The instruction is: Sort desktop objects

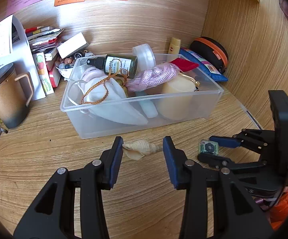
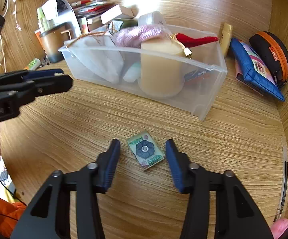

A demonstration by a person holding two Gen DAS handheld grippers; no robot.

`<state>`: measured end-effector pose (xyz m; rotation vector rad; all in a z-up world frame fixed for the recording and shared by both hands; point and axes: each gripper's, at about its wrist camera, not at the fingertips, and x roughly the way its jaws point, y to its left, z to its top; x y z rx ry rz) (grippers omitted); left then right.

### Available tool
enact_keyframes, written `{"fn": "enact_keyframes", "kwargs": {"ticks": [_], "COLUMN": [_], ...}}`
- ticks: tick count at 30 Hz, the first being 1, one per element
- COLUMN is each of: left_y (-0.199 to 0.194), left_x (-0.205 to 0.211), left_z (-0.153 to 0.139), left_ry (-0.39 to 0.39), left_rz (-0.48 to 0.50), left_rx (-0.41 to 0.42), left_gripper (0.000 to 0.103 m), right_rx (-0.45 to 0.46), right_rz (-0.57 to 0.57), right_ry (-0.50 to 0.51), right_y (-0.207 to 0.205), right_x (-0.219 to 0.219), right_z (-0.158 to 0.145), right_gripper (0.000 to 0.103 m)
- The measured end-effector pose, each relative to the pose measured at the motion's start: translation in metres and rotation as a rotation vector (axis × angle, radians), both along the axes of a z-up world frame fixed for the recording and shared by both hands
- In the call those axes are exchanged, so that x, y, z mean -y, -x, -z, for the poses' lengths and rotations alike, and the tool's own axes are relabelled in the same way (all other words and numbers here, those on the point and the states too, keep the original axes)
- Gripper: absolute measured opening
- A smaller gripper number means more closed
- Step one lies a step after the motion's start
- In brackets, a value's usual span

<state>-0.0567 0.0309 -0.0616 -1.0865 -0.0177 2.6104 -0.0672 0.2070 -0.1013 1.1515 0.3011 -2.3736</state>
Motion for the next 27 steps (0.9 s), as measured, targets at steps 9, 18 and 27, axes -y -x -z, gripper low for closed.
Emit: {"fn": "enact_keyframes", "kwargs": {"ticks": [9, 18, 27], "left_y": [0.002, 0.004, 0.008], "left_x": [0.001, 0.001, 0.011], "left_z": [-0.004, -0.020, -0.034], "left_ry": [-0.010, -0.011, -0.019], "left_rz": [0.000, -0.001, -0.026], "left_rx": [-0.010, -0.058, -0.094], "left_gripper": [0.040, 0.040, 0.040], "right_rx": [0.001, -0.101, -0.173], "right_rz": [0.022, 0.009, -0.002], "right_ry": [0.053, 0.089, 0.143], "right_y": [0.001, 0.000, 0.006], "right_x": [-0.009, -0.003, 0.004], "right_z": [-0.006, -0.046, -0.076], "right_gripper": [0.022, 0.022, 0.022]}}
